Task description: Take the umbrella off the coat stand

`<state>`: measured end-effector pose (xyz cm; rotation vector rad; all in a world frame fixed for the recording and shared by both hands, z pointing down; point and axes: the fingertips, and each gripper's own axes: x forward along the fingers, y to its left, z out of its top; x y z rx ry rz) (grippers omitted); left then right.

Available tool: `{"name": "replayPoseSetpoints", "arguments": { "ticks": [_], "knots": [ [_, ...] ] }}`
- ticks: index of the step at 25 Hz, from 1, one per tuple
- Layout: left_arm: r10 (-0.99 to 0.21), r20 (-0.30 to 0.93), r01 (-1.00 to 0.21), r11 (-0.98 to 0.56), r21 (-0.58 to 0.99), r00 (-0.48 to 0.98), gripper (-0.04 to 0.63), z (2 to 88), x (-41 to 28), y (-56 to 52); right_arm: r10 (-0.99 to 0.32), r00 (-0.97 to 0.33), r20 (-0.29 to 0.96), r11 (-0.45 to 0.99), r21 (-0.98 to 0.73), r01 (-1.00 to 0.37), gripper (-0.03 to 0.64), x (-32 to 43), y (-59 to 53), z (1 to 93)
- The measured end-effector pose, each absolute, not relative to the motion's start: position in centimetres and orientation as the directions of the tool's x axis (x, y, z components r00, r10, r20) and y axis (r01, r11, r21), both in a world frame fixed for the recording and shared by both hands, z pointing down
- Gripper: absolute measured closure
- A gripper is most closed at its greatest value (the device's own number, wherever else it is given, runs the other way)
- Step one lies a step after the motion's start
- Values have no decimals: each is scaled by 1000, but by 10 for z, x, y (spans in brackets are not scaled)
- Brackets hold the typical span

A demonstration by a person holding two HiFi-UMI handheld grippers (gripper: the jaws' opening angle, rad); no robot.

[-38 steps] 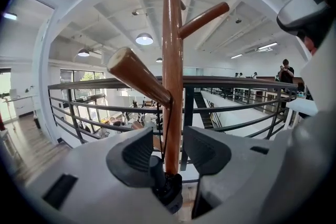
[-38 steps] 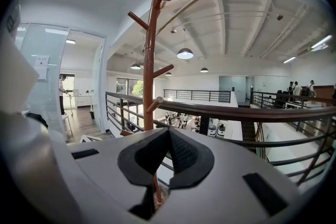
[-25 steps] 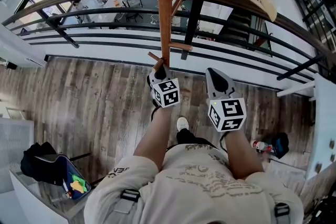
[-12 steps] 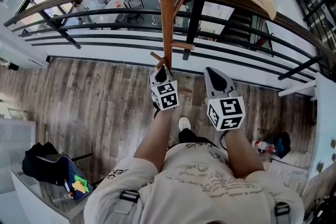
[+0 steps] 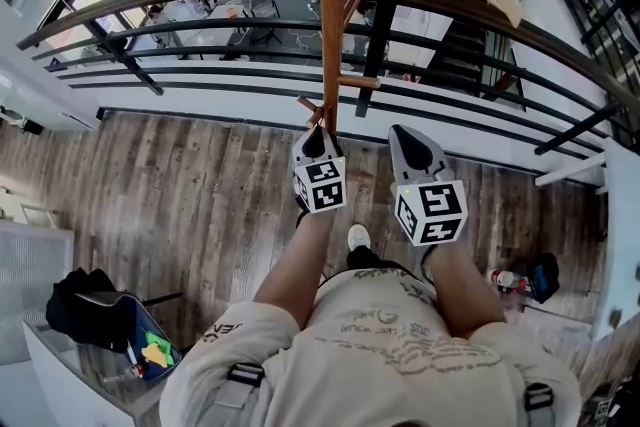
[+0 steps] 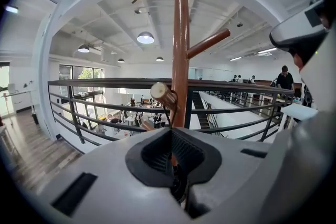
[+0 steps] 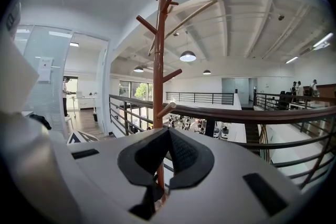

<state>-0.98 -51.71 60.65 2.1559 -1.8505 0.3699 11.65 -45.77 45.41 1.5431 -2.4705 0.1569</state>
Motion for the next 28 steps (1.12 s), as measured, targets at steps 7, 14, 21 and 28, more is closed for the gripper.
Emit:
{"name": "replayPoseSetpoints", "arguments": {
  "ticks": [7, 14, 21, 28],
  "knots": [
    [-924, 358, -990, -141, 18, 138, 592, 591, -25, -494, -870, -443, 218, 458, 22, -889, 615, 100, -439, 443],
    [-922, 363, -990, -141, 5, 133, 592, 576, -42, -462, -857, -478, 192, 489, 9, -872, 615, 75, -420, 429],
    [-929, 335, -984, -175, -21, 158, 592, 555, -59, -425, -850, -499, 171, 503, -18, -864, 615, 47, -394, 425],
    [-937, 284, -976, -218, -23, 203, 592, 500, -87, -386, -849, -508, 145, 505, -60, -861, 615, 16, -370, 420]
  ]
}}
